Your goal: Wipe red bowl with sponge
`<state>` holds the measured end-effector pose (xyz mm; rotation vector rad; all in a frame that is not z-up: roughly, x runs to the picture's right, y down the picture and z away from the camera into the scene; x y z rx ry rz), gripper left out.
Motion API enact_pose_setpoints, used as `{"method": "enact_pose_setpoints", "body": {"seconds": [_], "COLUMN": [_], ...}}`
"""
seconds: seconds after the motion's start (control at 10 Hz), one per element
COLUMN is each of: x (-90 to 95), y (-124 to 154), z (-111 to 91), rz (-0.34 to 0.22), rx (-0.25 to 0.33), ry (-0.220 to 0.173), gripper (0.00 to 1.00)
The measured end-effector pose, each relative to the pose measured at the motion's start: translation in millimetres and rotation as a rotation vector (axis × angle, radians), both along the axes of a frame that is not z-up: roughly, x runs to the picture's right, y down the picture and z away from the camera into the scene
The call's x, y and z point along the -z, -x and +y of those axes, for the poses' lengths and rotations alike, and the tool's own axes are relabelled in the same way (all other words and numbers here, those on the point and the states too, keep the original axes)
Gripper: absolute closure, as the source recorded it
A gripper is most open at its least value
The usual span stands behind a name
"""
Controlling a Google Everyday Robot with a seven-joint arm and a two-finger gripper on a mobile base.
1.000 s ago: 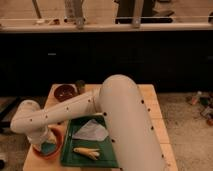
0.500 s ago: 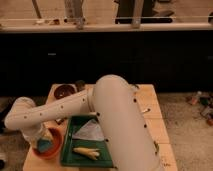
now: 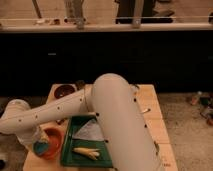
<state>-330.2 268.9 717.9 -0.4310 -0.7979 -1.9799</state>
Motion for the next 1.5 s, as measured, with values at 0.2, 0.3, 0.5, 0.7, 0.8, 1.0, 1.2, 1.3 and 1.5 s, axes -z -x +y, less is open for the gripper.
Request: {"method": "enact_pose_setpoints", "body": {"seconds": [0.2, 0.3, 0.5, 0.7, 0.8, 1.0, 1.2, 1.3, 1.5], "x": [-4.3, -7.2, -20.2, -44.5, -53.8, -56.0, -47.6, -43.0, -32.1], "y": [-21, -30, -32, -45, -49, -35, -14, -12, -15], "z": [-4, -6, -7, -10, -12, -14, -10, -8, -5], "rz": [0.028, 0.045, 0.076, 0.104, 0.112, 0.104, 0.077, 0.07, 0.059], "rx": [-0.013, -0.018, -0.034, -0.034, -0.031, -0.02, 0.003, 0.009, 0.013], "ry": [-0.003, -0.003, 0.011, 0.022, 0.025, 0.029, 0.025, 0.023, 0.021], "gripper": [1.0, 1.0, 1.0, 1.0, 1.0, 1.0, 1.0, 1.0, 1.0]}}
